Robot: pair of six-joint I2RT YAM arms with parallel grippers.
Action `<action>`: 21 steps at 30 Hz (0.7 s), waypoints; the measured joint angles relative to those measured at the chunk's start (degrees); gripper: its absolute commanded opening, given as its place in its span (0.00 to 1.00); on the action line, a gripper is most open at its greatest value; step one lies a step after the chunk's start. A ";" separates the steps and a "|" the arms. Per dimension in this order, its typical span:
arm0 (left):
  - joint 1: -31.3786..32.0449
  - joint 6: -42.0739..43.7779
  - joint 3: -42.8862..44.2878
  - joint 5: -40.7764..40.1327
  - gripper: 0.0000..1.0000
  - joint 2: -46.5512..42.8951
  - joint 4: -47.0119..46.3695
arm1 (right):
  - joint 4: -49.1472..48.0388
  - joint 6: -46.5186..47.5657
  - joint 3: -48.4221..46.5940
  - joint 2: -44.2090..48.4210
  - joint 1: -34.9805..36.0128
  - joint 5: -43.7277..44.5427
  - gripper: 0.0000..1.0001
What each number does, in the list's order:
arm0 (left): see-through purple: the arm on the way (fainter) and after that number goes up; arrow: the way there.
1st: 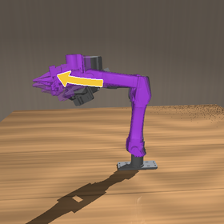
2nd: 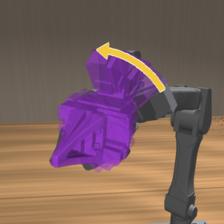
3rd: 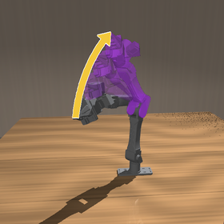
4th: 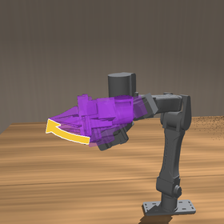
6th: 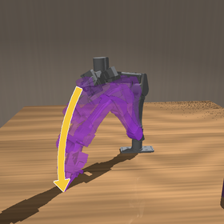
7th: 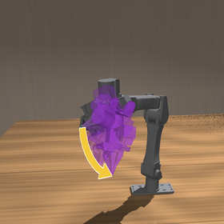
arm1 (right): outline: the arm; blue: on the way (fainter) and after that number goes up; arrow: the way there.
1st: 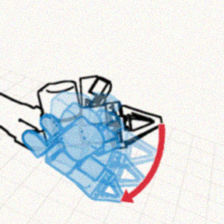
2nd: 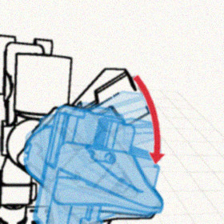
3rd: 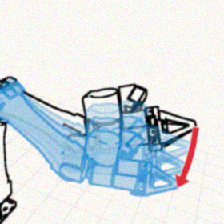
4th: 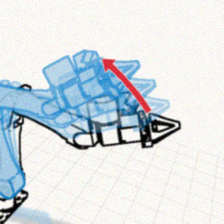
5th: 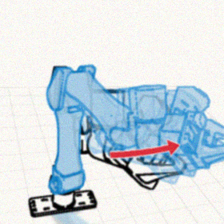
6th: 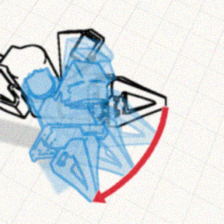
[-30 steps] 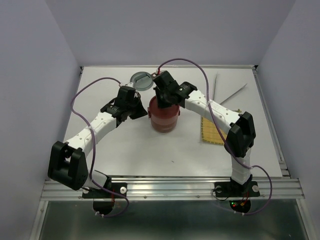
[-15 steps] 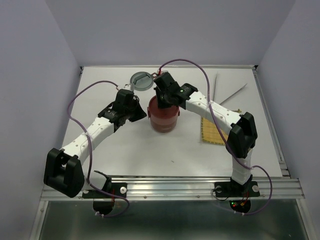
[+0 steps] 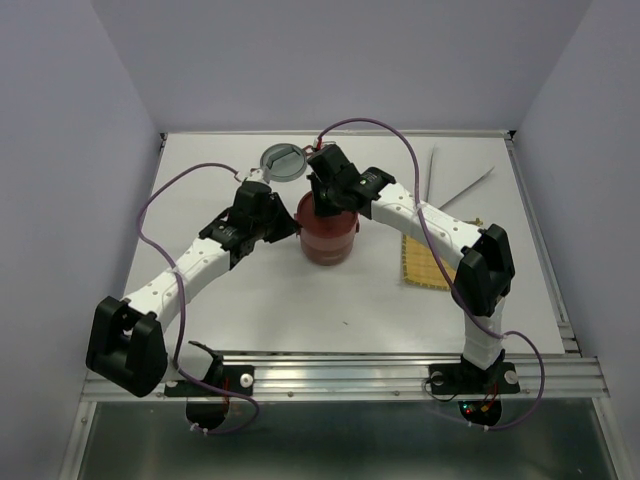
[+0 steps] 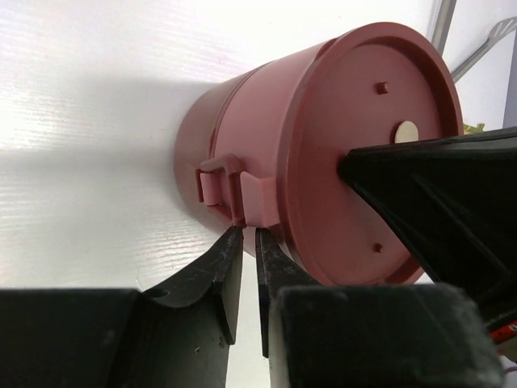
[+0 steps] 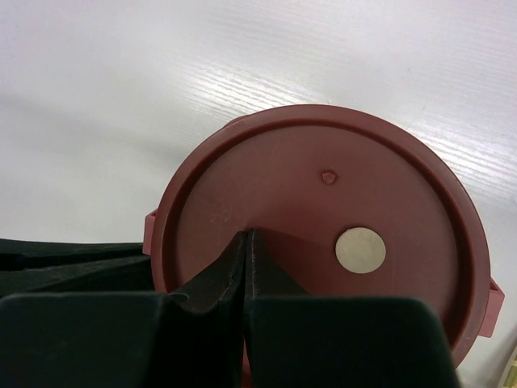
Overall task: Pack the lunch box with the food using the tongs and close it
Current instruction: Close the fastener on the packing box.
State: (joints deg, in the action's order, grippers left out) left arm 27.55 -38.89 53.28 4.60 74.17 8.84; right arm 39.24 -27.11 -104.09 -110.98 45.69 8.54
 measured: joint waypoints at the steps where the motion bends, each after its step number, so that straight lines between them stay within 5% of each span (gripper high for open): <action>1: 0.00 -0.26 -0.39 -0.33 0.24 0.00 -0.52 | -0.09 -0.11 0.00 0.00 0.00 0.00 0.01; 21: -0.02 -6.40 -2.97 -7.30 0.22 1.01 -4.48 | -3.28 -1.14 1.88 0.44 -0.13 -0.20 0.01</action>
State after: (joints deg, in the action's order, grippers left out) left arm 27.53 -45.30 50.30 -2.70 75.18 4.36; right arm 35.97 -28.25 -102.21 -110.54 45.56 8.34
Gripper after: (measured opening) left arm 0.228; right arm 0.013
